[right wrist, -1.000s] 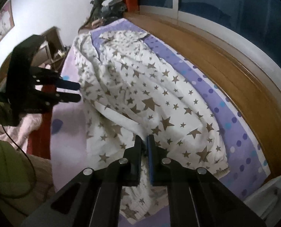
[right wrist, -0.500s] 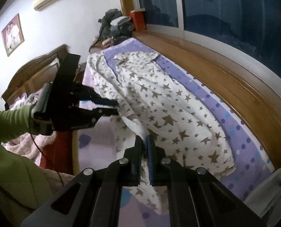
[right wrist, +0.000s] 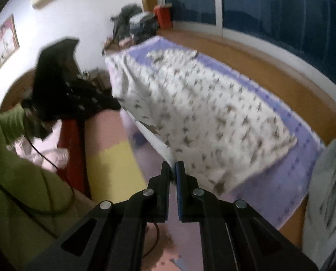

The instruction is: Fold clothes

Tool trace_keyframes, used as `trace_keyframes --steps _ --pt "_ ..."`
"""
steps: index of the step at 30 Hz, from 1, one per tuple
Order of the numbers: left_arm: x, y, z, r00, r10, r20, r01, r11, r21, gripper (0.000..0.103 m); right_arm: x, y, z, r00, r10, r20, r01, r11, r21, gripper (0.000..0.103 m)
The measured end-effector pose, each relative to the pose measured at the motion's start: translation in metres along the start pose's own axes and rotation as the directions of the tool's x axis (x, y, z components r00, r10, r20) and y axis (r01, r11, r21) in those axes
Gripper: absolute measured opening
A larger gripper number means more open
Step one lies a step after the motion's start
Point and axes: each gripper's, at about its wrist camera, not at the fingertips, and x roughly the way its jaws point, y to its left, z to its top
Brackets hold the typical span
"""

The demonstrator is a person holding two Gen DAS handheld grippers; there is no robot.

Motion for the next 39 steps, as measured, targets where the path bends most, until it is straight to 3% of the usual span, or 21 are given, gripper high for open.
trace_keyframes --steps 6,10,13,17,21,24,28,31,34,36,38,39 --pt "0.015 -0.010 -0.046 0.993 -0.076 -0.088 0.077 0.997 0.001 0.001 0.031 0.031 -0.039 0.988 -0.123 -0.096 0.122 0.992 -0.019 0.004" --pt "0.026 -0.017 -0.059 0.990 -0.083 -0.110 0.084 0.996 0.000 0.001 0.059 0.035 -0.060 0.954 -0.233 -0.191 0.222 0.972 -0.078 0.004" --pt "0.021 -0.018 -0.062 0.992 -0.081 -0.094 0.079 0.997 -0.018 0.001 0.064 0.032 -0.070 0.935 -0.252 -0.249 0.247 0.968 -0.053 0.005" --pt "0.018 -0.006 -0.053 0.993 -0.089 -0.074 0.084 0.994 -0.071 0.009 0.030 0.014 -0.063 0.961 -0.225 -0.159 0.244 0.963 0.115 0.007" --pt "0.027 0.000 -0.031 0.991 -0.114 -0.064 0.108 0.989 -0.099 0.011 -0.003 -0.041 -0.051 0.976 -0.218 -0.025 0.209 0.890 0.404 0.040" --pt "0.038 -0.006 -0.014 0.992 -0.119 -0.049 0.114 0.989 -0.094 0.012 0.005 -0.090 -0.045 0.984 -0.176 0.016 0.134 0.803 0.581 0.041" --pt "0.063 -0.017 0.017 0.984 -0.174 -0.033 0.169 0.979 -0.117 0.012 0.036 -0.138 -0.028 0.977 -0.215 0.001 0.163 0.742 0.650 0.041" --pt "0.085 -0.029 0.039 0.978 -0.205 -0.025 0.202 0.974 -0.106 0.013 0.049 -0.171 -0.013 0.968 -0.248 0.045 0.144 0.693 0.706 0.041" --pt "0.114 -0.041 0.052 0.973 -0.221 -0.060 0.213 0.971 -0.112 0.014 0.068 -0.178 0.002 0.957 -0.288 0.015 0.209 0.729 0.652 0.041" --pt "0.132 -0.046 0.052 0.967 -0.235 -0.103 0.221 0.967 -0.130 0.014 0.087 -0.174 0.010 0.929 -0.362 -0.075 0.345 0.774 0.530 0.040" --pt "0.143 -0.050 0.049 0.962 -0.242 -0.125 0.223 0.964 -0.148 0.015 0.095 -0.175 0.010 0.903 -0.415 -0.107 0.415 0.782 0.466 0.045" --pt "0.142 -0.050 0.047 0.965 -0.241 -0.103 0.224 0.963 -0.152 0.020 0.093 -0.178 0.008 0.900 -0.422 -0.107 0.421 0.778 0.466 0.054"
